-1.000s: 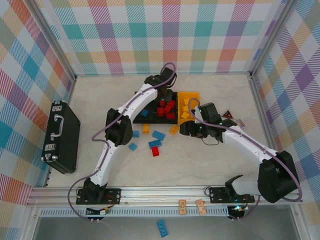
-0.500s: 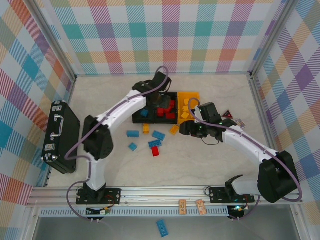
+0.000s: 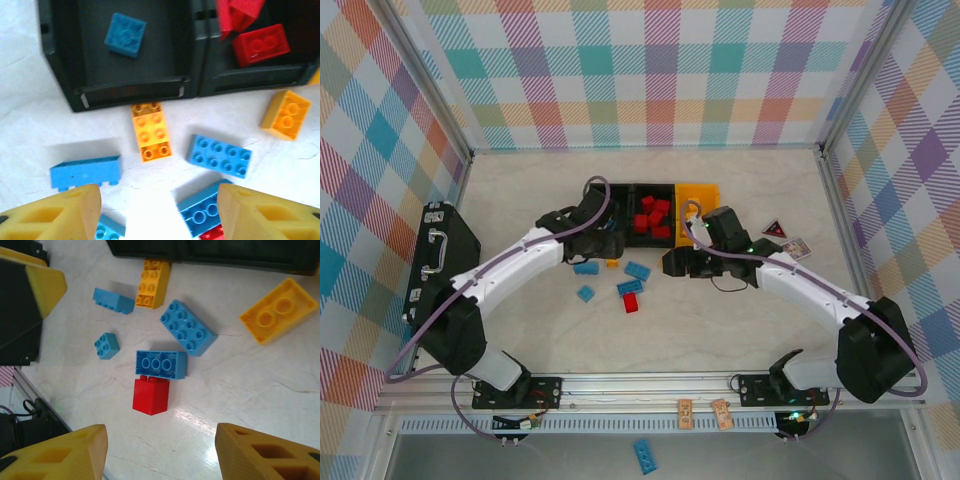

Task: Sort the legos into containers by color
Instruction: Pick up the lego from the center of the table.

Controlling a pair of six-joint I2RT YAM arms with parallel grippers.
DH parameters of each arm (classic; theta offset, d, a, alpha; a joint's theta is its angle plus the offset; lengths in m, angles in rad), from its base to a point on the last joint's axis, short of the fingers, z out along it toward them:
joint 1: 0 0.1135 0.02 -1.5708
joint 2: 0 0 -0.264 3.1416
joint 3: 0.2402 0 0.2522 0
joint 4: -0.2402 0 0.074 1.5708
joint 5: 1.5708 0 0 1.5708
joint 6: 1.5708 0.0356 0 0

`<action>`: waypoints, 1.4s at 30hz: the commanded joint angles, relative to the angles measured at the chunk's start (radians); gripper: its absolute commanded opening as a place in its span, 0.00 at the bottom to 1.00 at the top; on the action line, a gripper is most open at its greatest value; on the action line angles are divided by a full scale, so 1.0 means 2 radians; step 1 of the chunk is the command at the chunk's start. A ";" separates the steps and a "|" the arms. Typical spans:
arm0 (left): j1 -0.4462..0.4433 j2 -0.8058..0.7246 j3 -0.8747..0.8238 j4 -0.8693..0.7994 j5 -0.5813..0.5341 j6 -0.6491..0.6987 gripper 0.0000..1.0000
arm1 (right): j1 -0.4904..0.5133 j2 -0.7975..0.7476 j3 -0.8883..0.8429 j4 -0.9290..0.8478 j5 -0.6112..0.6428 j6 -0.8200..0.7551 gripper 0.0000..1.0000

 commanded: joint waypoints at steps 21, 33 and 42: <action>0.072 0.072 -0.084 0.056 -0.008 -0.017 0.90 | 0.033 0.036 0.013 0.036 -0.005 -0.001 0.59; 0.082 0.114 -0.073 0.064 0.013 -0.012 0.68 | 0.033 0.044 0.020 0.027 0.005 -0.005 0.59; 0.082 0.065 -0.073 0.030 0.023 -0.017 0.54 | 0.033 0.049 0.028 0.027 0.004 -0.005 0.59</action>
